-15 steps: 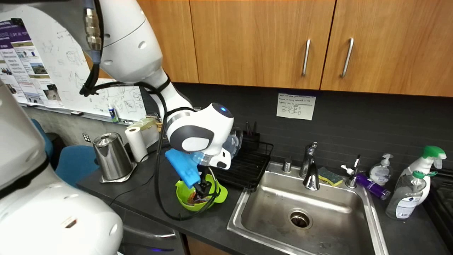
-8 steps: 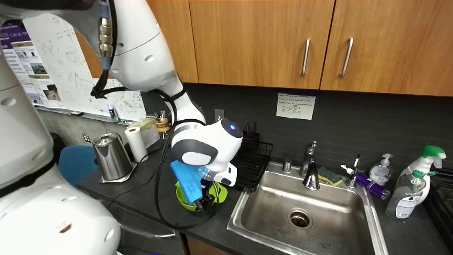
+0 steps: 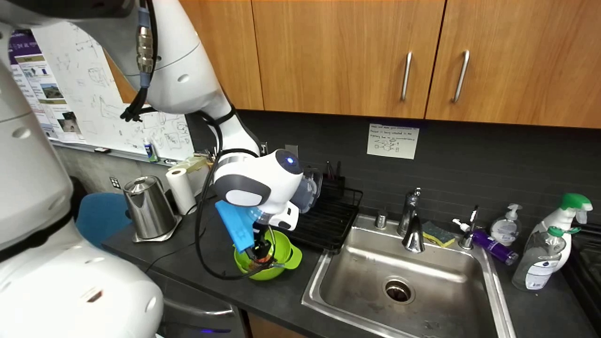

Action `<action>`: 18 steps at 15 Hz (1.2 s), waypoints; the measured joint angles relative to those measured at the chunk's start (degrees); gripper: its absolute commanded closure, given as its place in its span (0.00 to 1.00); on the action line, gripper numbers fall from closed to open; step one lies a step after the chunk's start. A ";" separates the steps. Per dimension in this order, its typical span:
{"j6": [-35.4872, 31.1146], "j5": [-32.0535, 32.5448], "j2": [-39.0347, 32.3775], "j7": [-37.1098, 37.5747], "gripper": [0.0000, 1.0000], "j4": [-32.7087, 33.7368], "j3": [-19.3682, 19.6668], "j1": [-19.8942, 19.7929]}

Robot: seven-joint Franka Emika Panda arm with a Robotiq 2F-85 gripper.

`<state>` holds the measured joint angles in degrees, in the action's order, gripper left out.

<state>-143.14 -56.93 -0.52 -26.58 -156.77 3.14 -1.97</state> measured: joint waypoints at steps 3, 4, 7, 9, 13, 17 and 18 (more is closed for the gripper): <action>-0.09 -6.39 -1.89 -4.39 0.00 1.26 -0.75 0.37; -0.09 -8.34 -2.77 -6.21 0.00 1.61 -0.74 0.27; -0.02 -12.45 -5.46 -11.25 0.00 2.47 -0.57 -0.71; 0.06 -13.31 -6.91 -13.17 0.00 2.56 -0.31 -1.49; -0.23 -13.00 -7.40 -13.31 0.00 0.61 0.51 -2.18; -3.17 -11.14 -5.65 -9.98 0.00 -2.93 0.78 -2.16; -4.08 -10.43 -5.65 -8.63 0.00 -2.75 0.83 -2.17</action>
<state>-147.21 -67.35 -6.17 -35.21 -159.52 3.97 -4.13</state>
